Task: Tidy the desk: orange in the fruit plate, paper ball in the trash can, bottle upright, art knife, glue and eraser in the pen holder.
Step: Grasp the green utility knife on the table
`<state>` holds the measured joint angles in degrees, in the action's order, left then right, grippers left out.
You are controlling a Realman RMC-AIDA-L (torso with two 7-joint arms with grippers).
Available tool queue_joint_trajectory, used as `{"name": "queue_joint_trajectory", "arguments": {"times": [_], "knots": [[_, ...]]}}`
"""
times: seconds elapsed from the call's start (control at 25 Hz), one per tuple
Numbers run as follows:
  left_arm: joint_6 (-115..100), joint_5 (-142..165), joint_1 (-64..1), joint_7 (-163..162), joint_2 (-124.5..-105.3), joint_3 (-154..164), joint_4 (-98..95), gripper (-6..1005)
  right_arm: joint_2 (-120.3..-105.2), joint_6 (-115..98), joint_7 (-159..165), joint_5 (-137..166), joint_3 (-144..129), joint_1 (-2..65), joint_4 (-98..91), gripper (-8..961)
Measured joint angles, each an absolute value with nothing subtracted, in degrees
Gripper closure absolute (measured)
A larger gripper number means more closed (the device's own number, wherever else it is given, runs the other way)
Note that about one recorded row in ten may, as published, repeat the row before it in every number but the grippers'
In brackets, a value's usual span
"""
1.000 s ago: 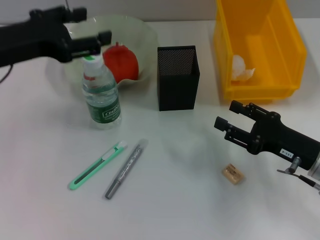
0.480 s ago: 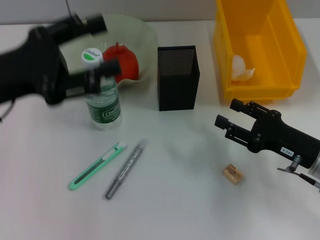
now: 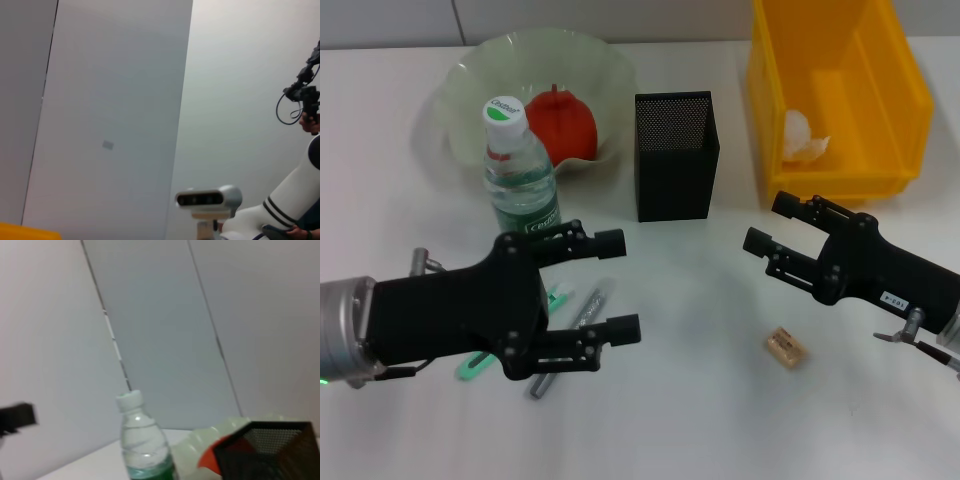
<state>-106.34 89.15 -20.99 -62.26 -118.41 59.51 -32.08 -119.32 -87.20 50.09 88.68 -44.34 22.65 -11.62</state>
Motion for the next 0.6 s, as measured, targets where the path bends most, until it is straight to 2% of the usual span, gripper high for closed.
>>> {"name": "queue_joint_trajectory", "arguments": {"times": [0.4,0.6], "knots": [[-104.1,89.3,-21.8,-60.8,-118.31,59.5,-30.6,212,-119.1,-93.6,46.7,88.8,-52.4,21.8,-14.1,253],[-102.8,89.3,-21.9,-60.7,-118.39,59.5,-30.6,212,-119.0,-99.0,52.8,89.0,-53.6,19.5,-23.3,253]]}}
